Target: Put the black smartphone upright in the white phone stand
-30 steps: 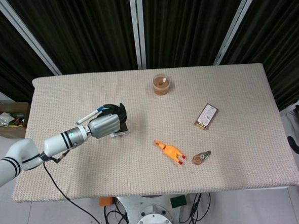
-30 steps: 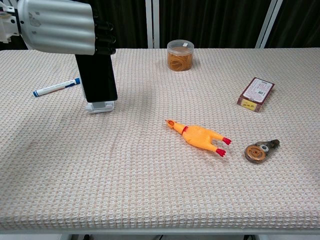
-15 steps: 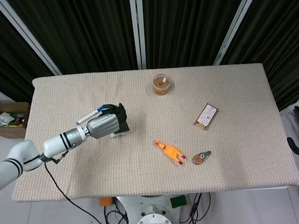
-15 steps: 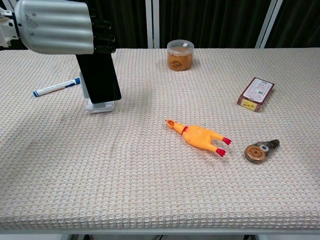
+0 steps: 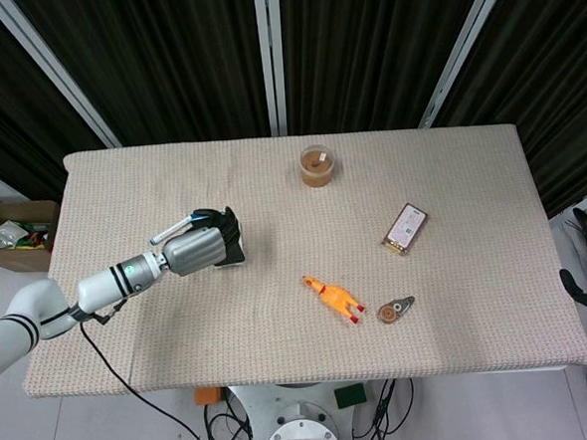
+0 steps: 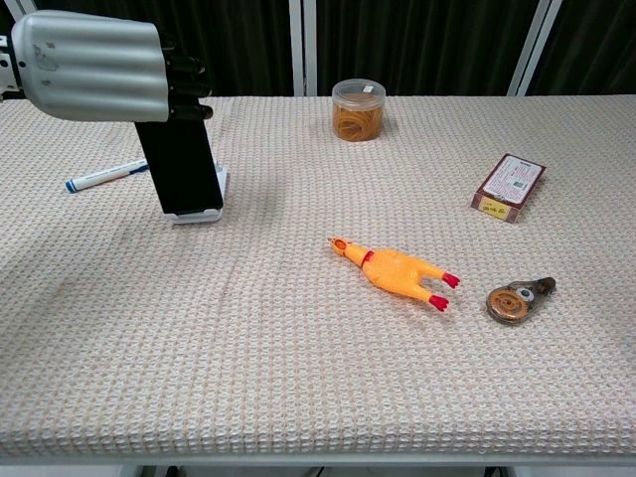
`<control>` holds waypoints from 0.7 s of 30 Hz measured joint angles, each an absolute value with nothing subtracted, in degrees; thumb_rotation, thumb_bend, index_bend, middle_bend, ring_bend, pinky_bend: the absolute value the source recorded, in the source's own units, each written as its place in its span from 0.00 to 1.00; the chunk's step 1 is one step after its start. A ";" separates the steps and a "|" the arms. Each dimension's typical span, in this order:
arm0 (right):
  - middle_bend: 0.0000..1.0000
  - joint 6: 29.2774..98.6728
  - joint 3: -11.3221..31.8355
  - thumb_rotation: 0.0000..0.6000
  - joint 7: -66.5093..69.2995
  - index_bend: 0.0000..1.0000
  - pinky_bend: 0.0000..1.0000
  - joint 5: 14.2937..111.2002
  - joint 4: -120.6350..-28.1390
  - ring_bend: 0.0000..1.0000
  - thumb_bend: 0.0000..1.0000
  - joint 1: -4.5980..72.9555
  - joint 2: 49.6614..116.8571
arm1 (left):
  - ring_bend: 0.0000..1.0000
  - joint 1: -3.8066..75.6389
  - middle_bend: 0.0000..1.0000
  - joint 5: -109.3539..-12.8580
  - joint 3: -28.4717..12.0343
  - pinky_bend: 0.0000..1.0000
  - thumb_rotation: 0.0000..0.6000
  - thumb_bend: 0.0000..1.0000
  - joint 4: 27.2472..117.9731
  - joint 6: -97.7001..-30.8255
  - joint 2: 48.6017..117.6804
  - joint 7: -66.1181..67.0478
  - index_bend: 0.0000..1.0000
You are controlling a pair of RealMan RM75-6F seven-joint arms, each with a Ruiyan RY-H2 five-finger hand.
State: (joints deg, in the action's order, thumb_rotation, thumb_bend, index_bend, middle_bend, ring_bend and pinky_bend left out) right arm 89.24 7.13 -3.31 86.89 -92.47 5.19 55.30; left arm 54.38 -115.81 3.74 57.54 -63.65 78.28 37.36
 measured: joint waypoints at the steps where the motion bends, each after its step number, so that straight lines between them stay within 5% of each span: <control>1: 0.00 89.23 7.12 1.00 -3.36 0.00 0.00 86.90 -92.49 0.00 0.33 5.19 55.34 | 0.56 54.38 0.73 -115.74 3.76 0.62 1.00 0.31 57.51 -63.69 78.38 37.29 0.75; 15: 0.00 89.20 7.04 1.00 -3.76 0.00 0.00 86.77 -92.46 0.00 0.33 5.10 55.35 | 0.54 54.90 0.71 -115.56 4.72 0.60 1.00 0.31 55.96 -63.48 79.71 36.69 0.72; 21: 0.00 88.92 7.01 1.00 -3.62 0.00 0.00 86.59 -92.18 0.00 0.33 5.17 55.54 | 0.37 54.96 0.44 -114.35 4.55 0.45 1.00 0.31 56.42 -61.47 79.30 38.03 0.43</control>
State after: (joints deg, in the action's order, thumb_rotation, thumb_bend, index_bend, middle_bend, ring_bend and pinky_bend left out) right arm 88.92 7.01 -3.62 86.59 -92.18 5.17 55.54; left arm 54.96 -114.35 4.55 56.42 -61.47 79.30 38.03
